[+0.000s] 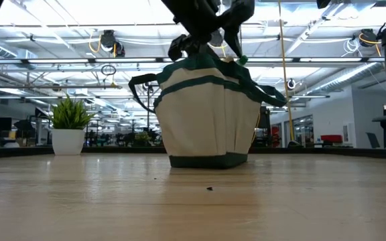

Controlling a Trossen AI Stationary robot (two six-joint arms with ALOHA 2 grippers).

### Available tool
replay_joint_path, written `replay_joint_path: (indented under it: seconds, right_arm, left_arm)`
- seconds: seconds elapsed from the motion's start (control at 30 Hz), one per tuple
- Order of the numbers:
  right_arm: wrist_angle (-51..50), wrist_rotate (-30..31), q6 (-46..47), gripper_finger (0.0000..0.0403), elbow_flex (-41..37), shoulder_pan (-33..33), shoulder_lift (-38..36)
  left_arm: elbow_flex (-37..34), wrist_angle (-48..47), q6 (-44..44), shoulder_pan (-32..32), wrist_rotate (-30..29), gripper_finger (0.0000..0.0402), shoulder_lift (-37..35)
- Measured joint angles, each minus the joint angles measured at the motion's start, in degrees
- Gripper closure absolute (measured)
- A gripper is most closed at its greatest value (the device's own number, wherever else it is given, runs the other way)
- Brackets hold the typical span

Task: Pick & Place Garden tools in Gardening bag
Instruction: Return to Home Position

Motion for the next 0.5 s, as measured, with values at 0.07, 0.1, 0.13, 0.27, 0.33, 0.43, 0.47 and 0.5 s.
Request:
replay_joint_path:
  seconds: [0.07,0.1,0.13,0.27,0.33,0.43,0.47,0.5]
  right_arm:
    - [0.0,0.01,0.0,0.0403,0.0,0.01,0.02]
    - [0.01,0.02,0.0,0.0403,0.0,0.0,0.02]
    - [0.04,0.02,-0.01,0.0403,0.0,0.01,0.0]
    - [0.04,0.02,0.0,0.0403,0.0,0.02,0.0]
    - [0.07,0.02,0.0,0.0403,0.0,0.01,0.01]
    - [0.07,0.02,0.07,0.0403,0.0,0.0,0.02]
    - [0.07,0.02,0.07,0.0403,0.0,0.0,0.0]
    - [0.07,0.02,0.09,0.0403,0.0,0.01,0.0]
  left_arm:
    - [0.02,0.08,-0.24,-0.45,0.3,0.0183,-0.03]
    - [0.02,-0.12,-0.18,-0.65,0.3,0.0183,-0.02]
    - [0.02,-0.4,-0.18,-0.81,0.33,0.0183,-0.03]
    - [0.02,-3.01,-1.11,-1.8,0.35,0.0183,-0.03]
    - [0.02,-4.33,-1.51,-2.3,-0.13,0.0183,-0.02]
    - [0.02,-4.96,-1.49,-2.91,-0.99,0.0183,-0.03]
    - [0.02,-5.26,-1.55,-3.08,-1.1,0.0183,-0.03]
    - [0.02,-5.55,-1.69,-3.21,-1.15,0.0183,-0.01]
